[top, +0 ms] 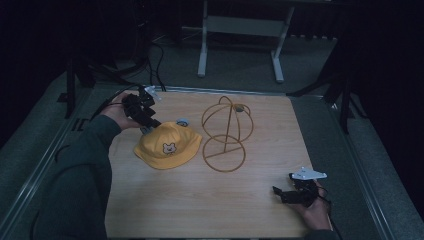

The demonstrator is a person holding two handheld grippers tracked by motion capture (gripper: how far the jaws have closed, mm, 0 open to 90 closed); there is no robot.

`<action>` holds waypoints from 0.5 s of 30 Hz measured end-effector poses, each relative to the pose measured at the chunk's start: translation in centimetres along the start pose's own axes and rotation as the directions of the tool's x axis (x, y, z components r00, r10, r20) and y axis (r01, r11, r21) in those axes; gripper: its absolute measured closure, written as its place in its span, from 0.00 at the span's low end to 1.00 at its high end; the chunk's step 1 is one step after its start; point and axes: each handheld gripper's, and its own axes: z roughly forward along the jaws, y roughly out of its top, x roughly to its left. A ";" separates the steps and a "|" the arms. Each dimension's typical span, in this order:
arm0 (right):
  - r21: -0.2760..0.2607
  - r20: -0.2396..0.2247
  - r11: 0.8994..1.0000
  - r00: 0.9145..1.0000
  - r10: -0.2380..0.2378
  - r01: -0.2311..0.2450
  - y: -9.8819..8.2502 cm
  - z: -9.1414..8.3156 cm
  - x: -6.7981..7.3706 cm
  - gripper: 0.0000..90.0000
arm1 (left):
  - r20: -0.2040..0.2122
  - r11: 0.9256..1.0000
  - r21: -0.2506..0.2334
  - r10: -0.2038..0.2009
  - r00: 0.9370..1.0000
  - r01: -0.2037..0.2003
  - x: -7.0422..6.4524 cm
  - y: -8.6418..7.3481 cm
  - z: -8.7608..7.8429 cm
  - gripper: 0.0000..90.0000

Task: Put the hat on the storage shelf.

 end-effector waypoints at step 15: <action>0.001 -0.003 1.000 1.000 -0.002 0.002 0.0 0.0 0.0 0.13 | 0.009 0.994 0.109 0.004 1.000 -0.005 0.4 1.8 3.6 0.54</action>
